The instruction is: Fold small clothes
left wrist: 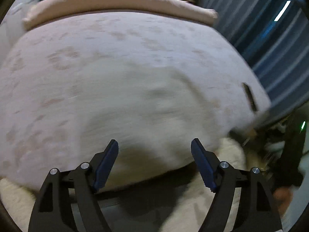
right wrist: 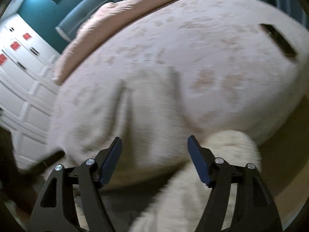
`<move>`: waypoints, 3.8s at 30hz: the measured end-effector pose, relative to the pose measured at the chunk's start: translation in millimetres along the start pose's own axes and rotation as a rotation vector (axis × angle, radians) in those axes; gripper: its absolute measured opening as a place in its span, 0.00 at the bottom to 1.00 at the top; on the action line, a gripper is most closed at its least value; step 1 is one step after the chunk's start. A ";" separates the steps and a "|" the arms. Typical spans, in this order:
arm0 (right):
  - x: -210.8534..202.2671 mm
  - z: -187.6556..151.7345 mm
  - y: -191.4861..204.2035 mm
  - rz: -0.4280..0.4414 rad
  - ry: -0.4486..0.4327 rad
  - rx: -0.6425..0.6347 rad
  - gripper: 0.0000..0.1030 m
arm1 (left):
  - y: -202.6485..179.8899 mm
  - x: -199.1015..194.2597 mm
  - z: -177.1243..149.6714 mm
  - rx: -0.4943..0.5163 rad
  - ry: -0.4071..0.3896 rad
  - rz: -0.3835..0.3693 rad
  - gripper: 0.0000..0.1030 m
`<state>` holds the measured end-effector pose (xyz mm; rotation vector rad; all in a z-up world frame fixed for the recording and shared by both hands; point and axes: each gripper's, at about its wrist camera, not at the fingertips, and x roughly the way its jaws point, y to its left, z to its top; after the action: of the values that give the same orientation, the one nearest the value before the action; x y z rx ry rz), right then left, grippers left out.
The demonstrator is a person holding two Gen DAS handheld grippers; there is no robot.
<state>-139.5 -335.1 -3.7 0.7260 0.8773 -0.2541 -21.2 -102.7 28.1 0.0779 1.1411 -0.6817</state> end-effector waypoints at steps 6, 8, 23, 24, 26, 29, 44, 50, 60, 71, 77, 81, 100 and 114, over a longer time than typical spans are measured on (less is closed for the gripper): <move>66.3 10.4 37.9 0.104 0.203 0.030 0.74 | 58.7 -4.8 -33.0 -0.107 0.037 0.152 0.72; 79.4 9.5 52.2 0.145 0.250 0.032 0.74 | 65.7 -6.5 -38.8 -0.121 0.040 0.185 0.72; -38.2 43.4 97.9 0.490 -0.176 -0.244 0.17 | 67.4 -22.1 -44.0 -0.134 0.004 0.154 0.73; -26.8 42.5 81.0 0.383 -0.150 -0.232 0.17 | 66.4 -20.0 -41.9 -0.132 0.010 0.152 0.73; 32.1 34.1 32.9 0.027 0.014 -0.216 0.17 | 60.5 -11.4 -40.5 -0.128 0.029 0.136 0.72; 65.6 17.9 -19.0 -0.063 0.128 -0.061 0.17 | 48.4 -4.1 -37.3 -0.110 0.051 0.123 0.73; 65.4 34.4 22.5 -0.064 0.099 -0.219 0.18 | 5.8 10.4 5.7 -0.053 0.011 0.128 0.73; 73.0 27.3 -9.3 -0.162 0.176 -0.177 0.36 | 29.7 21.1 -5.2 -0.097 0.050 0.177 0.72; -2.7 43.9 74.7 -0.027 -0.019 -0.292 0.39 | 71.9 10.4 -23.7 -0.185 0.069 0.217 0.73; 108.4 -16.9 135.1 -0.032 0.248 -0.500 0.34 | 76.5 -5.8 -13.5 -0.217 0.022 0.215 0.73; 39.8 34.0 54.3 -0.065 0.056 -0.208 0.40 | 41.9 8.6 14.3 -0.168 -0.002 0.125 0.73; 45.7 45.9 5.0 -0.142 0.044 -0.090 0.54 | 8.7 32.2 20.9 -0.082 0.013 0.113 0.73; 68.3 47.7 -21.0 -0.155 0.081 -0.070 0.22 | -8.0 80.6 8.8 -0.025 0.092 0.232 0.76; 69.4 5.1 4.9 -0.229 0.123 -0.212 0.24 | -14.7 81.5 4.1 -0.011 0.085 0.259 0.78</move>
<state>-90.4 -329.1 -52.8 0.4474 1.0889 -0.3163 -6.2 -153.4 -35.7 0.2427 1.1909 -0.4455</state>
